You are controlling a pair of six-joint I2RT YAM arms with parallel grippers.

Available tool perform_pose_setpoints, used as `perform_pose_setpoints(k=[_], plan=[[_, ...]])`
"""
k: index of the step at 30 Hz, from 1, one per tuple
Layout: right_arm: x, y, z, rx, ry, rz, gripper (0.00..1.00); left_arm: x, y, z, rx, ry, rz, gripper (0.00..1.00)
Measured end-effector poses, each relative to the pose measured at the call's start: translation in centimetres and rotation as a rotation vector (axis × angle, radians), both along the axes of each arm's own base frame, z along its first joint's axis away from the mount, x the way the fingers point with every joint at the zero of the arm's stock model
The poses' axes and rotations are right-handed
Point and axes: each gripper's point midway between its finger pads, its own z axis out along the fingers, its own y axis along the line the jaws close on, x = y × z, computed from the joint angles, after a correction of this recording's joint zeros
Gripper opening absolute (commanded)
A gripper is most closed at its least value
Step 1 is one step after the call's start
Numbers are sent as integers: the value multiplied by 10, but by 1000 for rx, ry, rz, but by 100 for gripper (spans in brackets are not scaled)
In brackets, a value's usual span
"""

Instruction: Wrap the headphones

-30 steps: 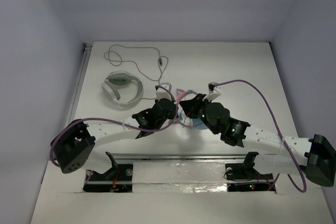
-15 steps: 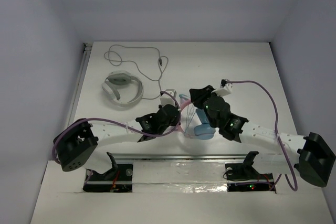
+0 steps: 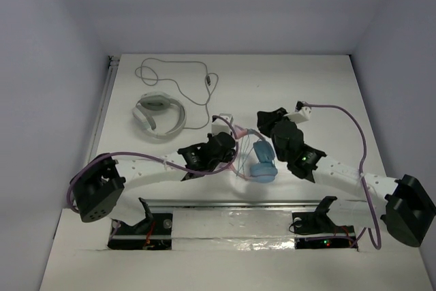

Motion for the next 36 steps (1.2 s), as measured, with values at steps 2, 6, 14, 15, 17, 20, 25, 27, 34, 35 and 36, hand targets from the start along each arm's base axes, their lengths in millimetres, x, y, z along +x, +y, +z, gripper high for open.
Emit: perform_pose_setpoints(k=[2,6,14,15,17,20,25,27,34,35,36], plan=[[-2,-3,2,-16,-2,2,13,2,-1,8,19,-10,-8,0],[-10,-17,15,-49,-18,-5,3,8,-1,22,59,-42,-8,0],[-37,-57,52,-96,-58,-39,1,16,10,29,159,-102,6,0],[-41,-62,54,-98,-59,-44,2,19,10,28,172,-108,6,0],[-48,-71,57,-100,-59,-49,4,25,6,27,193,-128,9,0],[-60,-84,58,-97,-60,-56,9,34,-3,24,222,-152,7,0],[-79,-105,51,-90,-51,-69,17,65,-30,7,239,-154,-4,0],[-85,-113,51,-87,-52,-78,19,82,-40,0,230,-150,0,0],[-94,-124,47,-73,-50,-85,30,142,-60,-22,201,-131,23,0],[-94,-123,45,-79,-43,-84,32,149,-62,-25,195,-125,25,0],[-93,-123,43,-86,-36,-83,32,154,-62,-28,191,-120,25,0]])
